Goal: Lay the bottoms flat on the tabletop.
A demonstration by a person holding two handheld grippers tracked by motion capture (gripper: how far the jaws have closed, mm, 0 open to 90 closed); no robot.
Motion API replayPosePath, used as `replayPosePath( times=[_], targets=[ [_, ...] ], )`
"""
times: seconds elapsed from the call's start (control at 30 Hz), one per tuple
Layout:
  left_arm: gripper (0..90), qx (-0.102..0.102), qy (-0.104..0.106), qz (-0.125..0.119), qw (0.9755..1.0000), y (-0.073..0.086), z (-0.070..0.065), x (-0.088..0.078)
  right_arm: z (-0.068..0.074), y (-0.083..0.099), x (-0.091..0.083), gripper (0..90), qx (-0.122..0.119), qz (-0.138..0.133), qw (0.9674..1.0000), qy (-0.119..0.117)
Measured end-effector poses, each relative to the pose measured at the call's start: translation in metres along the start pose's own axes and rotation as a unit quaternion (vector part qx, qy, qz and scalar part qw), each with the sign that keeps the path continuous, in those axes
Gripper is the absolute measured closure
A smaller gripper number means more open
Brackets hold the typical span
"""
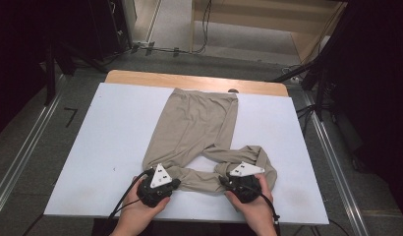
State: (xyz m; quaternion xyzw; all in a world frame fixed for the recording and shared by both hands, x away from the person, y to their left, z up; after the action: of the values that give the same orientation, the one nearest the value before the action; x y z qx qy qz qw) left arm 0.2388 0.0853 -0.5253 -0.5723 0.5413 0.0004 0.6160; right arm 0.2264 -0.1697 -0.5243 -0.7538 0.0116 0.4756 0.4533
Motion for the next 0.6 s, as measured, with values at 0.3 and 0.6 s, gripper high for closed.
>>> replayPosePath(
  times=[0.3,0.6],
  targets=[
    [89.4,-0.003,0.043,-0.034,0.9985,-0.006,0.007,-0.047,0.090,-0.026,-0.029,79.0,-0.068,-0.069,0.9912,-0.089],
    [62.1,-0.027,0.046,-0.036,0.9979,0.020,0.032,-0.083,0.133,-0.035,-0.043,40.2,-0.112,-0.105,0.9721,-0.177]
  ],
)
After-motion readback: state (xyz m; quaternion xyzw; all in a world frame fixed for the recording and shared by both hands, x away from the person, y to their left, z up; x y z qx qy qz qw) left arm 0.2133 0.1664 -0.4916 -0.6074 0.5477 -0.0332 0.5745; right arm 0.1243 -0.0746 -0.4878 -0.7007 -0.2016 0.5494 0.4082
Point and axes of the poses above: each handheld gripper's, and its own axes: x roughly forward along the jaws, y roughly out of its underside, z roughly to its left, the point moved 3 cm from there along x, roughly forward along the jaws, and after that the axes turned 15 degrees about -x, right-handed, at the moved point
